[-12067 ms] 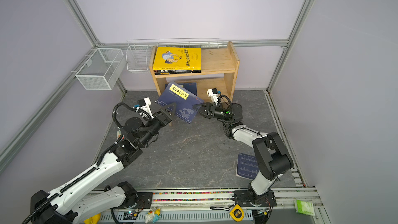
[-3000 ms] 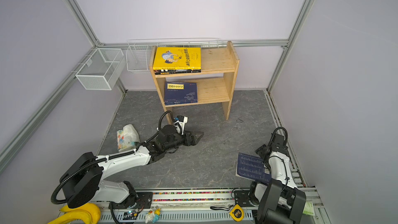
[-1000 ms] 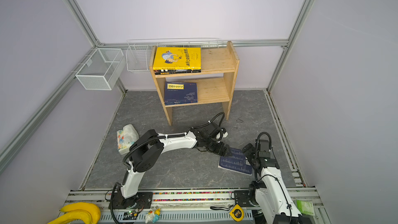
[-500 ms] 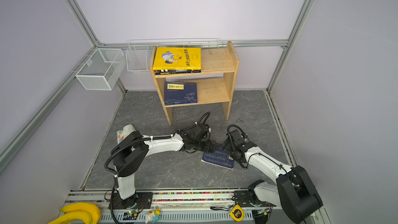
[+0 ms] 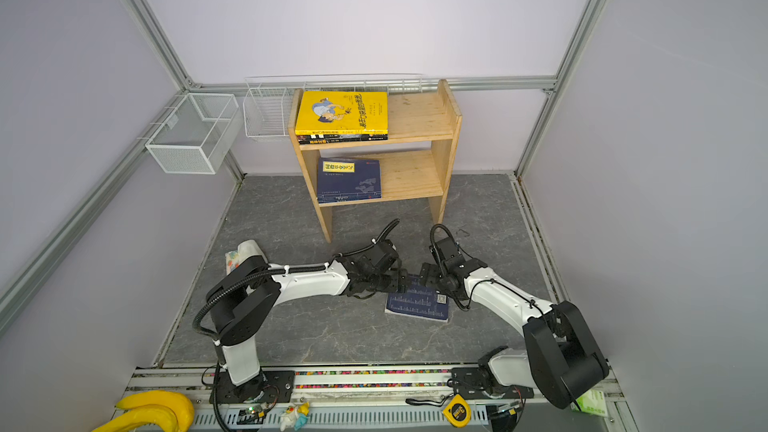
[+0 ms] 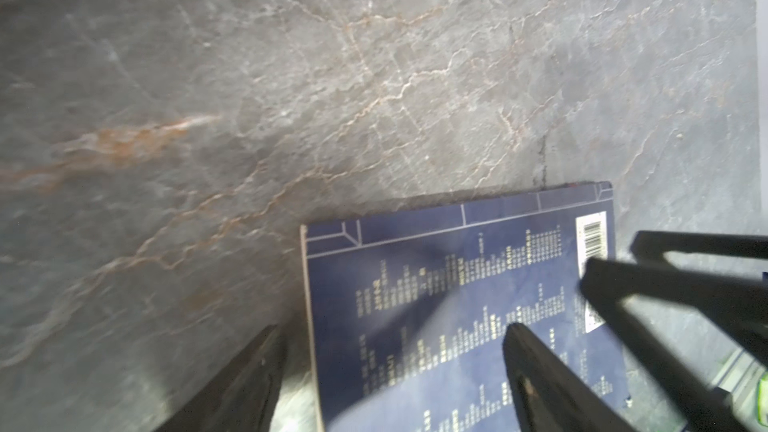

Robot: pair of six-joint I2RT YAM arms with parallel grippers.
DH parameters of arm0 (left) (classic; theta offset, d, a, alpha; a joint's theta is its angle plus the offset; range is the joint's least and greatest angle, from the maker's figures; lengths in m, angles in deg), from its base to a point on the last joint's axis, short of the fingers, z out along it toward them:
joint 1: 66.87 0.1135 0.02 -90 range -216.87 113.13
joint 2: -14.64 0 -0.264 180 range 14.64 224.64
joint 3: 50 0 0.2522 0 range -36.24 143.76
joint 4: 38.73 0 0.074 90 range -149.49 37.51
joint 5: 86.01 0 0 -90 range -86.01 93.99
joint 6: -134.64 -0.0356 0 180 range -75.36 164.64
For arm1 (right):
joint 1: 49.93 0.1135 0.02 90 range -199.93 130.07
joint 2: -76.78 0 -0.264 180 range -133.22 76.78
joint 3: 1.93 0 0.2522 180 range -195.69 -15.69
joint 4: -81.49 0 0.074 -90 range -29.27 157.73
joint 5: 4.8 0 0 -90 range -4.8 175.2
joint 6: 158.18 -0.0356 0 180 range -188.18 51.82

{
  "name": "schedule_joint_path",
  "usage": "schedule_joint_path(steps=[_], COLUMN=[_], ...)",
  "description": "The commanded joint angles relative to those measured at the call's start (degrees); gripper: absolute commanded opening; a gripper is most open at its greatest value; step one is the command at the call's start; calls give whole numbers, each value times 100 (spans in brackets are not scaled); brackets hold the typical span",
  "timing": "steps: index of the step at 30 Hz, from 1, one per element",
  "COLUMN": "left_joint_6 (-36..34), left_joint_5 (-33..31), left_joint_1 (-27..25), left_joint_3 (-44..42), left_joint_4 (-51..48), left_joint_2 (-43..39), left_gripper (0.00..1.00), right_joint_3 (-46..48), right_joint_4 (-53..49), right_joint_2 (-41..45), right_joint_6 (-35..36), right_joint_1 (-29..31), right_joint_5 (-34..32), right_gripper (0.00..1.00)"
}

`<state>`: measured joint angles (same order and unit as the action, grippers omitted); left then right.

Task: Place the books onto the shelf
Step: 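Push the barcode blue book's edges with both grippers to slide it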

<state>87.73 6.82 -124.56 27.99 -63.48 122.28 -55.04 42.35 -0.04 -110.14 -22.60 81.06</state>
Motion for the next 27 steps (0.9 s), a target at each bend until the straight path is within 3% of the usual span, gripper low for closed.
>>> schedule_joint_path(steps=[1, 8, 13, 16, 27], left_joint_6=[112, 163, 169, 180, 277], left_joint_5=[200, 405, 546, 596, 693], left_joint_1=[39, 65, 103, 114, 231], left_joint_3=[43, 143, 143, 142, 12], left_joint_4=[-231, -161, -63, -44, 113], left_joint_2=[324, 546, 594, 621, 642], left_gripper=[80, 75, 73, 73, 72], right_joint_3=[215, 470, 526, 499, 552], right_joint_4=[-130, 320, 630, 429, 477], right_joint_2=[-262, -428, -262, 113, 624], right_joint_6=[530, 922, 876, 843, 327], right_joint_1=[-95, -246, -246, -272, -326], right_joint_5=[285, 1141, 1900, 1902, 1914], right_gripper=[100, 82, 58, 47, 27])
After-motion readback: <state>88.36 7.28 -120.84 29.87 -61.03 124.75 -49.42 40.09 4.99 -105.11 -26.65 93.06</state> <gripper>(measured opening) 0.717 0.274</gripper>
